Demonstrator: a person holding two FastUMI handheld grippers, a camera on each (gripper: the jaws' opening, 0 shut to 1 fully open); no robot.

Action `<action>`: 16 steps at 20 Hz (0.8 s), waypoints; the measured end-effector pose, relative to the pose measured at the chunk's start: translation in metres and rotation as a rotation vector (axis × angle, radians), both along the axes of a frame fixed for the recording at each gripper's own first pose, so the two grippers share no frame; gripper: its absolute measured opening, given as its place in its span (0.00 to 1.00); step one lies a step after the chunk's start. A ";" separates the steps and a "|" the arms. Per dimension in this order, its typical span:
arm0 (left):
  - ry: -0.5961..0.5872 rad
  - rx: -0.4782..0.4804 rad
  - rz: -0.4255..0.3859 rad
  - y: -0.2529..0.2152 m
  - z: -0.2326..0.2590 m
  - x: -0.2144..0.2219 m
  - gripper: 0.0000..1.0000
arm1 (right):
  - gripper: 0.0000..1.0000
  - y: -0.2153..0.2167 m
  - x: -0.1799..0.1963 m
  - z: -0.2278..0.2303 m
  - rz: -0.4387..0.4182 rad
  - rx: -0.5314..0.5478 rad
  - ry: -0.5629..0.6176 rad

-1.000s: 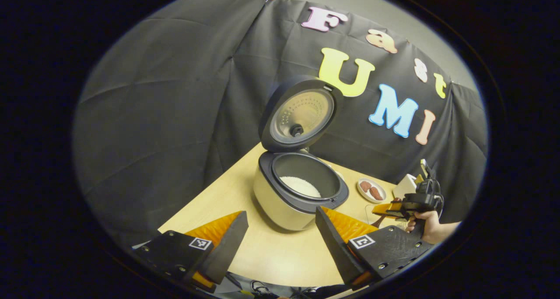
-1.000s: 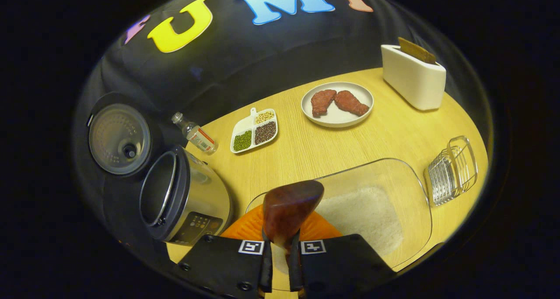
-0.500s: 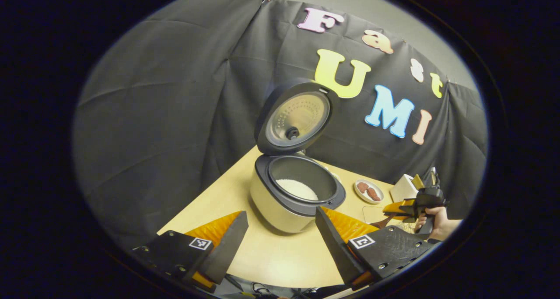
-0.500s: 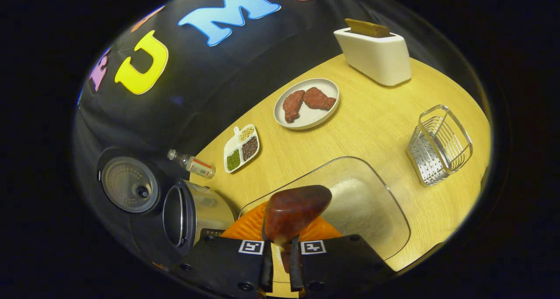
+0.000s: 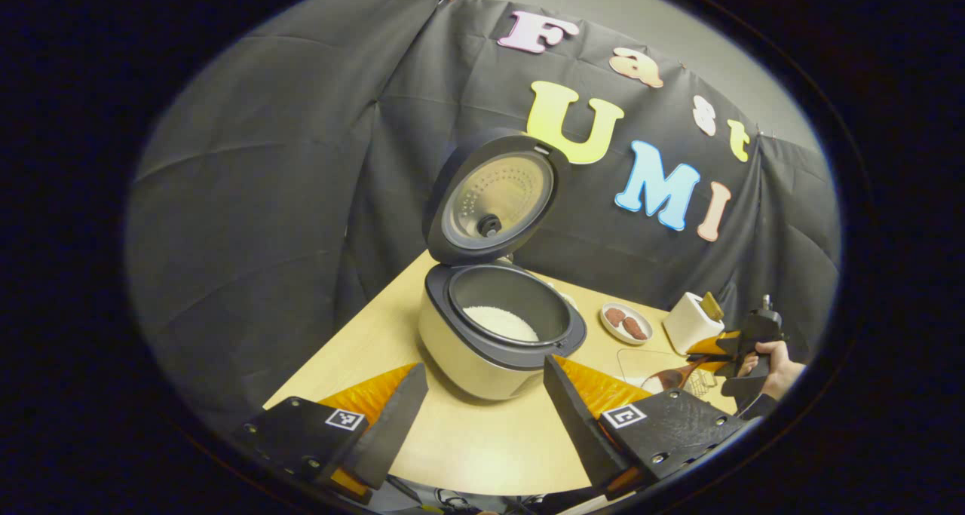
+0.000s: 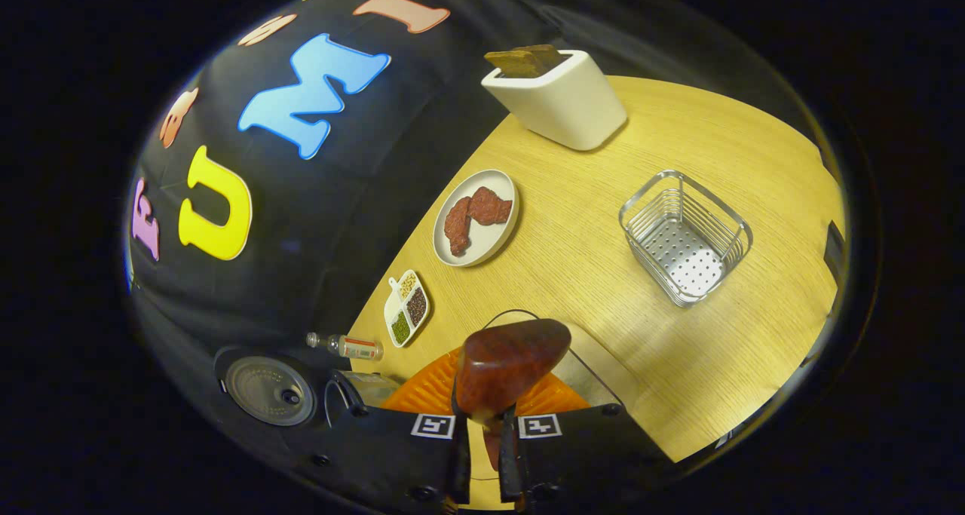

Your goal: Close the left gripper, press the button to open the rice cooker; take a wooden spoon from the chopstick holder with the right hand, scoop a spoonful of rice and pour it into the rice cooker, then put the wooden spoon back into the chopstick holder.

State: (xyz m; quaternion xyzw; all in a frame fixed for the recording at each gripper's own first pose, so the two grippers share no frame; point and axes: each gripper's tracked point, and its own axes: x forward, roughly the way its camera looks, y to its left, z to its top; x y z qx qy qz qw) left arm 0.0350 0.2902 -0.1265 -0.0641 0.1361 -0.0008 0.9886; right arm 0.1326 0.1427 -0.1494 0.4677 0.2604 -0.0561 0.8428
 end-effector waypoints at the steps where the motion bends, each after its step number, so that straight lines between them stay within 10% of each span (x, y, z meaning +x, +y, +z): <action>1: -0.007 0.003 0.003 0.001 0.002 -0.002 0.98 | 0.13 -0.003 -0.003 0.002 -0.010 0.034 -0.002; 16: -0.008 -0.028 0.103 0.010 -0.006 -0.034 0.98 | 0.16 0.016 0.030 0.078 0.019 0.307 -0.100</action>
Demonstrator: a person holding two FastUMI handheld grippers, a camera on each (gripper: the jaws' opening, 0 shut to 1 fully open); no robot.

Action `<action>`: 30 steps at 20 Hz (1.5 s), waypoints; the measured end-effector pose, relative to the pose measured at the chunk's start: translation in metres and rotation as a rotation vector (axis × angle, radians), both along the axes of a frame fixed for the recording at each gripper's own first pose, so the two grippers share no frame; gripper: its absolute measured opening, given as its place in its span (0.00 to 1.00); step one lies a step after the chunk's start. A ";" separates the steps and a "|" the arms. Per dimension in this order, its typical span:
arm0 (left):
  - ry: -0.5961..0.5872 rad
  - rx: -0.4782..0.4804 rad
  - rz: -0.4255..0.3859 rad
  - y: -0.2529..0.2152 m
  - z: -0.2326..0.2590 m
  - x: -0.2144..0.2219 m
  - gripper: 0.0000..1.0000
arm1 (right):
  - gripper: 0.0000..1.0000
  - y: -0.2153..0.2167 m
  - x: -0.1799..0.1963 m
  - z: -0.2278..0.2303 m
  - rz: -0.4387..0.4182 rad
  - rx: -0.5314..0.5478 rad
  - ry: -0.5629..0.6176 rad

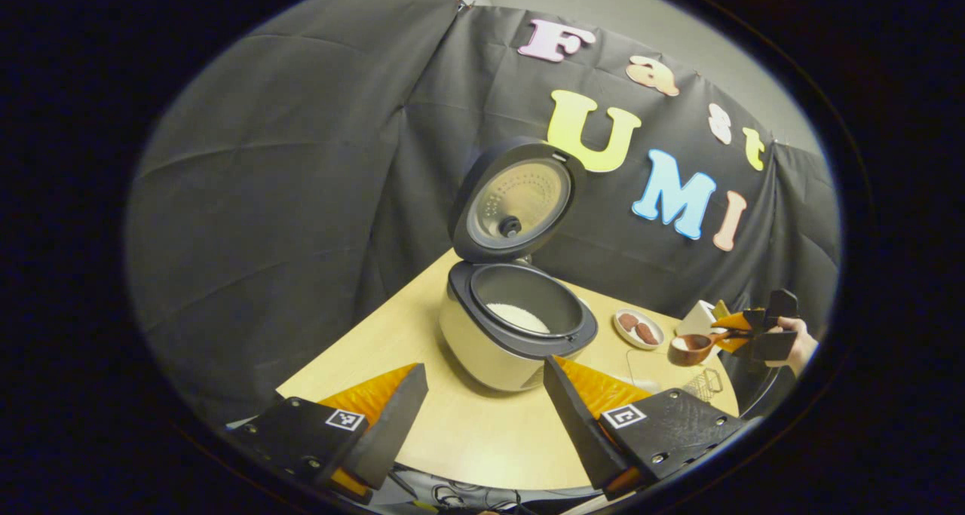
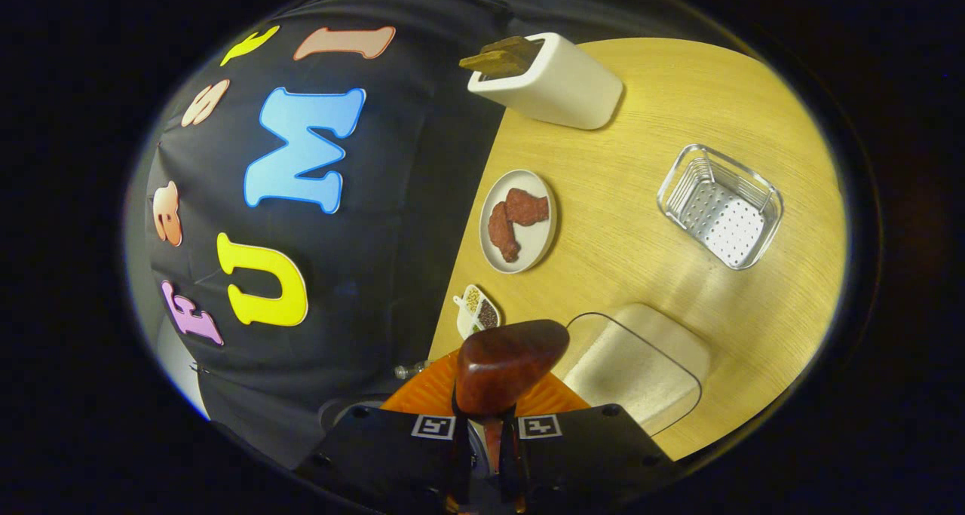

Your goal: Close the left gripper, press the button to open the rice cooker; take a wooden spoon from the chopstick holder with the right hand, scoop a spoonful of rice and pour it into the rice cooker, then put the wooden spoon back into the chopstick holder.

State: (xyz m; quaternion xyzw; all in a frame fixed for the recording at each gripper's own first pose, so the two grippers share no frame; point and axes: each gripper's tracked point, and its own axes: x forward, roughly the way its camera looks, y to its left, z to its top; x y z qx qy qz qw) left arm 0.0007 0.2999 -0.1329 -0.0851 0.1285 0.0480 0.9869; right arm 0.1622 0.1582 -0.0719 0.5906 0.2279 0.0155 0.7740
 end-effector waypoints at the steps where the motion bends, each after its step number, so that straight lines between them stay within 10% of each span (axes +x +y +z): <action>1: 0.002 -0.005 0.009 0.002 -0.001 0.000 0.98 | 0.16 0.007 0.005 0.008 0.016 -0.003 -0.011; 16: -0.020 -0.062 0.156 0.046 -0.003 -0.007 0.98 | 0.16 0.187 0.053 0.096 0.350 -0.085 -0.122; 30: -0.004 -0.096 0.296 0.103 -0.011 -0.012 0.98 | 0.16 0.268 0.112 0.039 0.481 -0.589 -0.166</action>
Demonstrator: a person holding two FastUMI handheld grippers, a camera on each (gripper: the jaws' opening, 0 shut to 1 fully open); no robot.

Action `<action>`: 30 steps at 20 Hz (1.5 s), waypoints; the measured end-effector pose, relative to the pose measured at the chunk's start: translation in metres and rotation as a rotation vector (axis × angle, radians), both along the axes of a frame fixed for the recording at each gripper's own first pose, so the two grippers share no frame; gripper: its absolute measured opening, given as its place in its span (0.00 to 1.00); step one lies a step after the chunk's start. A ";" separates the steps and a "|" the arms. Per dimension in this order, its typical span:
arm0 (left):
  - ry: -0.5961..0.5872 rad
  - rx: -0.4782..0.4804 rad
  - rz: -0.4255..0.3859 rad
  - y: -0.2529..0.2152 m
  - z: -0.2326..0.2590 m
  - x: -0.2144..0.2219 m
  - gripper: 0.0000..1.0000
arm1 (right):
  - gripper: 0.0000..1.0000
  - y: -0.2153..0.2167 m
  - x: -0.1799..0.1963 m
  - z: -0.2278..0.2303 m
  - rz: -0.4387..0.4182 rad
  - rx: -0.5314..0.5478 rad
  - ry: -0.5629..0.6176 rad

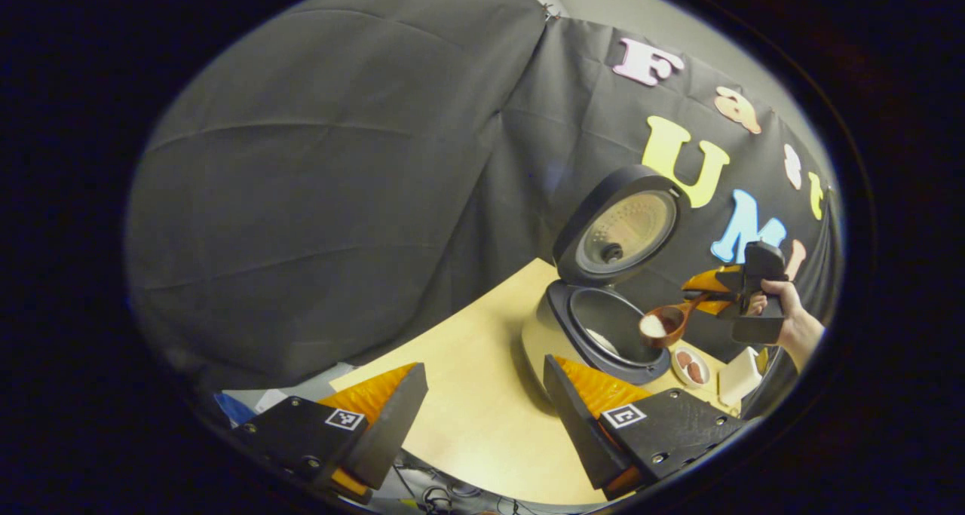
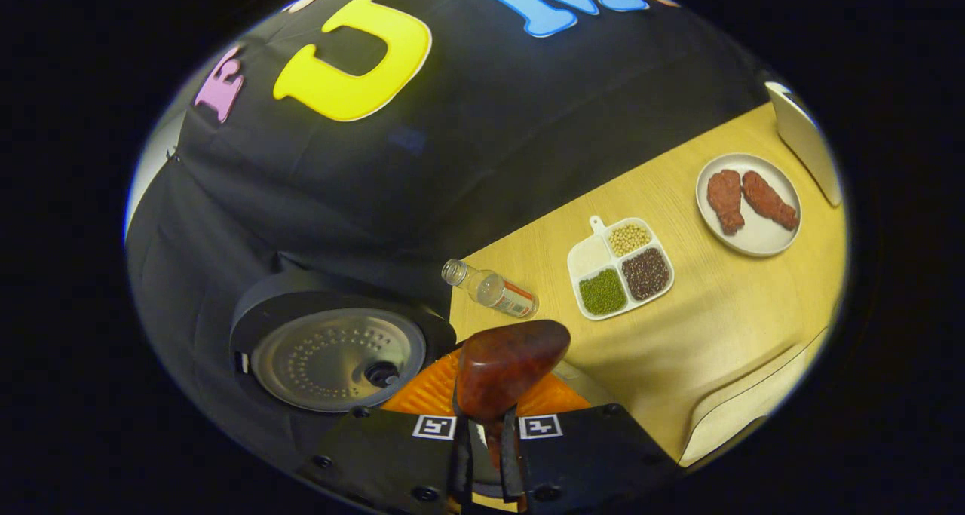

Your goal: Close the left gripper, press the button to open the rice cooker; take a wooden spoon from the chopstick holder with the right hand, scoop a spoonful of rice and pour it into the rice cooker, then put the wooden spoon back into the chopstick holder.

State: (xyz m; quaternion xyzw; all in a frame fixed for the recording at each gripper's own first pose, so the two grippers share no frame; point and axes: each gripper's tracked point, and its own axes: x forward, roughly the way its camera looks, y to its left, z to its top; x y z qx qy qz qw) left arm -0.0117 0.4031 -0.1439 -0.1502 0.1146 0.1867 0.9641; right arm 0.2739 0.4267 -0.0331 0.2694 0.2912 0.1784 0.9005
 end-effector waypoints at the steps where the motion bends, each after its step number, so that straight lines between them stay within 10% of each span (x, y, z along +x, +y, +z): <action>1: 0.004 -0.005 0.001 0.001 -0.002 0.000 0.98 | 0.16 0.003 0.004 0.001 0.010 -0.021 -0.023; 30: 0.023 0.023 -0.009 -0.004 0.002 0.011 0.98 | 0.16 0.119 -0.022 0.065 0.423 -0.580 -0.570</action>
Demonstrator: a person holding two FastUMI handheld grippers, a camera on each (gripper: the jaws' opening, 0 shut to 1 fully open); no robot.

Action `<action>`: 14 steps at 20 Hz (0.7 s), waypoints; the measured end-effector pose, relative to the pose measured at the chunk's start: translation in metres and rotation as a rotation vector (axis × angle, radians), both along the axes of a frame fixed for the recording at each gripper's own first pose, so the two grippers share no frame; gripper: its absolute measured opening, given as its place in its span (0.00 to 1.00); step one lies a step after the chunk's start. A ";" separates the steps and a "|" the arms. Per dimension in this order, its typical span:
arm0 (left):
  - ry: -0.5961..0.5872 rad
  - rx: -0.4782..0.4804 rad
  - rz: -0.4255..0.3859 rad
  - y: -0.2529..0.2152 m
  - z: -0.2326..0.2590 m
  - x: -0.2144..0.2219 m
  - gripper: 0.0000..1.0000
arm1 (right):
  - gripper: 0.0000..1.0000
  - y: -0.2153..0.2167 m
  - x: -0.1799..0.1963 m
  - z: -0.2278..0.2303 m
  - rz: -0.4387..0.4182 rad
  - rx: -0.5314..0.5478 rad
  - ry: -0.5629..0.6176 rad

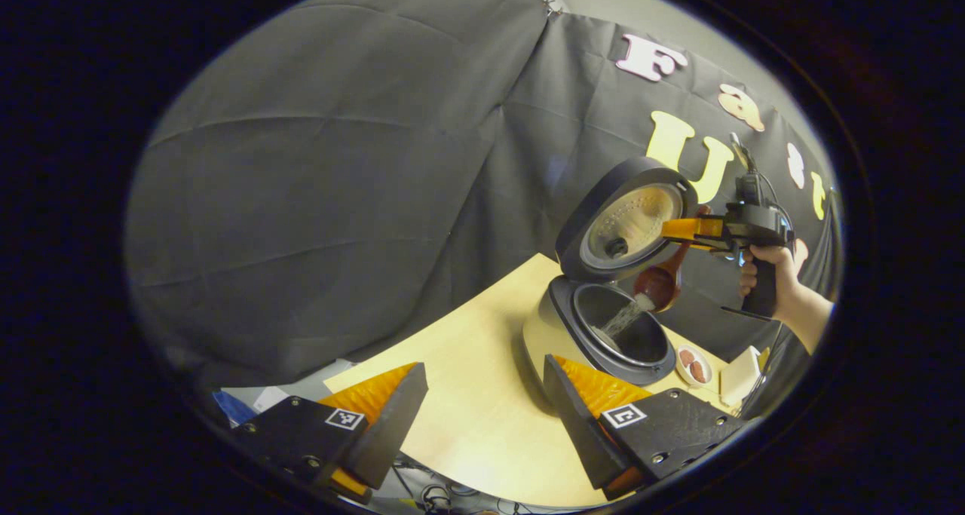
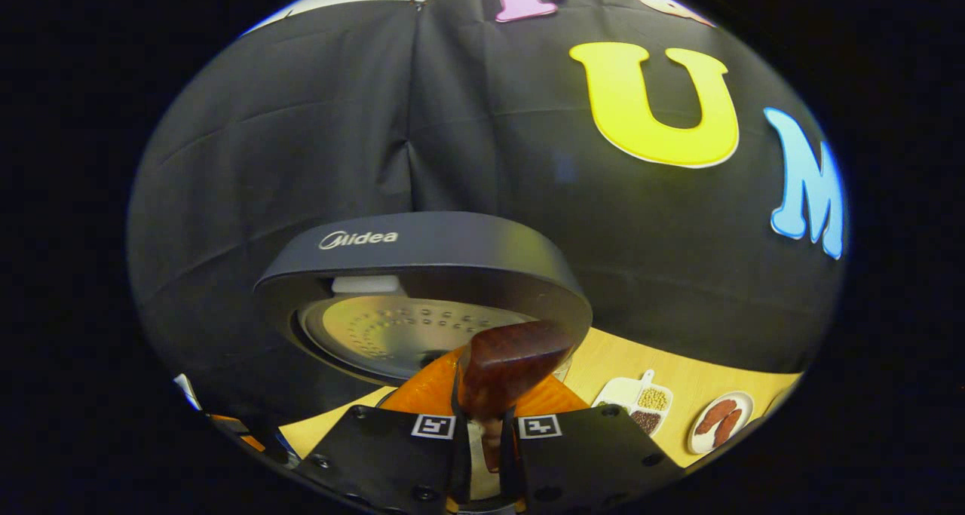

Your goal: Close the left gripper, press the button to open the rice cooker; take a wooden spoon from the chopstick holder with the right hand, scoop a spoonful of rice and pour it into the rice cooker, then put the wooden spoon back into the chopstick holder.

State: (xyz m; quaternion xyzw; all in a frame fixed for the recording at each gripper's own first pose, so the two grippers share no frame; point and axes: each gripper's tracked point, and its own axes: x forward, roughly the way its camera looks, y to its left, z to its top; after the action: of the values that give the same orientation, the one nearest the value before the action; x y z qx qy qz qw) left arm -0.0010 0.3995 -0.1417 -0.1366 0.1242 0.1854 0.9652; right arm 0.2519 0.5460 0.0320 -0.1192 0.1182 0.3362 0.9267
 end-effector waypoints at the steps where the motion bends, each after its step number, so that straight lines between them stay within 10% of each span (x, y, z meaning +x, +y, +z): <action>1: 0.006 0.020 -0.004 0.001 -0.001 -0.002 0.98 | 0.17 0.003 -0.001 0.001 0.019 -0.021 -0.023; 14: 0.039 0.143 -0.098 -0.009 0.006 0.009 0.98 | 0.17 0.000 -0.019 0.018 0.237 -0.309 -0.302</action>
State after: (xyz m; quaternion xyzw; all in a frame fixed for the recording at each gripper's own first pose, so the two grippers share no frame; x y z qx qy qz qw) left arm 0.0080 0.3903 -0.1358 -0.0573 0.1357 0.1490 0.9778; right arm 0.2326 0.5458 0.0499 -0.3215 0.0137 0.3987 0.8588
